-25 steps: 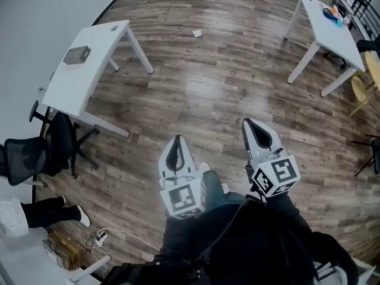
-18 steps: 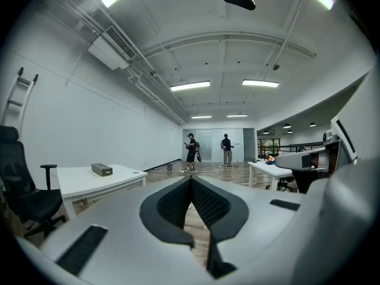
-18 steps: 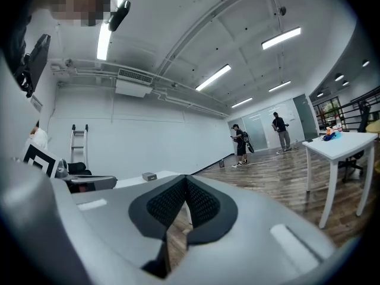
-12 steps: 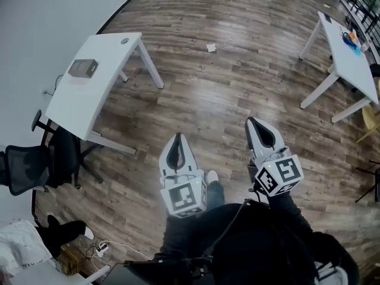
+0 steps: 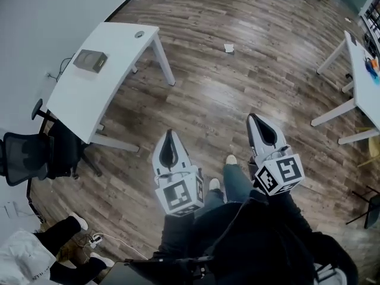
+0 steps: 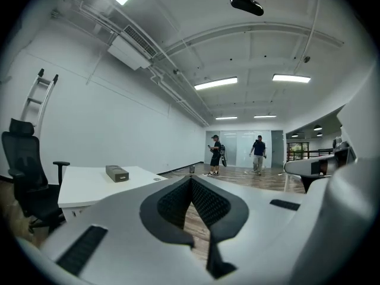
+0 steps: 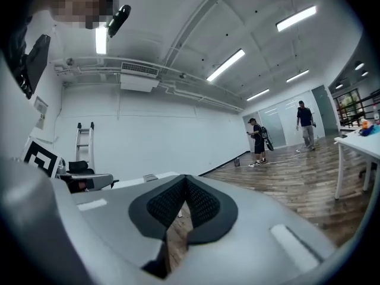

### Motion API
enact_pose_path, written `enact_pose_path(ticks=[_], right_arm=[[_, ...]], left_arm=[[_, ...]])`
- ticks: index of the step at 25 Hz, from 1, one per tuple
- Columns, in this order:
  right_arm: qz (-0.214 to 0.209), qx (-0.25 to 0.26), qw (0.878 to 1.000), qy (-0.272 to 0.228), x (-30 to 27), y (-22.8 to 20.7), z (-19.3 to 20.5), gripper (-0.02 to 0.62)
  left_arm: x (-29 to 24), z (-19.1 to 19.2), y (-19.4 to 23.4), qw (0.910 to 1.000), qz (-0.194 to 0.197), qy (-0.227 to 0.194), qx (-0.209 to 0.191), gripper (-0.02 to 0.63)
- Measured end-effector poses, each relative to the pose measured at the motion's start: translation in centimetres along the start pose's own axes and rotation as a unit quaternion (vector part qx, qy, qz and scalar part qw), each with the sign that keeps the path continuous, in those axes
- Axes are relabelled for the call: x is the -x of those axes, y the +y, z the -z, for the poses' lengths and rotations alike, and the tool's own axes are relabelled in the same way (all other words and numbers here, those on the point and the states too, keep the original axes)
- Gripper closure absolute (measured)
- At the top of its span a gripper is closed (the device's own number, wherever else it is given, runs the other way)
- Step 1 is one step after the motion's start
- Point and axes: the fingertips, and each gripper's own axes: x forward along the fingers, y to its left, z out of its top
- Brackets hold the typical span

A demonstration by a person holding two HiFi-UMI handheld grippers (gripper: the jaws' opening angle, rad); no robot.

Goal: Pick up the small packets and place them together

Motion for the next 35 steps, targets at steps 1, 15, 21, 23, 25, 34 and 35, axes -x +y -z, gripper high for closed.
enact_pose_path(ticks=[1, 15, 21, 23, 25, 34, 35], right_arm=[[-0.008, 0.0, 1.0, 0.004, -1.5, -0.2, 0.1, 0.594], [-0.244, 0.039, 0.968, 0.044, -29.4, 1.1, -2.5, 0.594], [-0.316, 0.052, 0.945, 0.062, -36.1, 5.2, -1.0, 0.594], [-0.33, 0.061, 0.94, 0.066, -37.8, 6.9, -0.3, 0.594], [-0.345, 0.063, 0.934, 0.07, -39.5, 8.7, 0.2, 0.594], [-0.379, 0.065, 0.92, 0.079, -49.3, 18.4, 3.0, 0.592], [-0.383, 0.064, 0.917, 0.084, -50.7, 19.8, 3.5, 0.592]], left_arm=[[-1.0, 0.3, 0.4, 1.0, -0.008, 0.004, 0.0, 0.607], [-16.0, -2.8, 9.8, 0.9687, -0.247, -0.016, 0.023, 0.607], [-16.7, -2.2, 13.8, 0.9451, -0.323, -0.013, 0.044, 0.607], [-16.3, -1.9, 15.5, 0.9354, -0.35, -0.012, 0.05, 0.607], [-16.3, -1.8, 17.3, 0.9271, -0.371, -0.013, 0.052, 0.607], [-19.6, -2.5, 29.3, 0.916, -0.398, -0.024, 0.047, 0.607], [-20.2, -2.9, 31.3, 0.9157, -0.399, -0.024, 0.046, 0.607]])
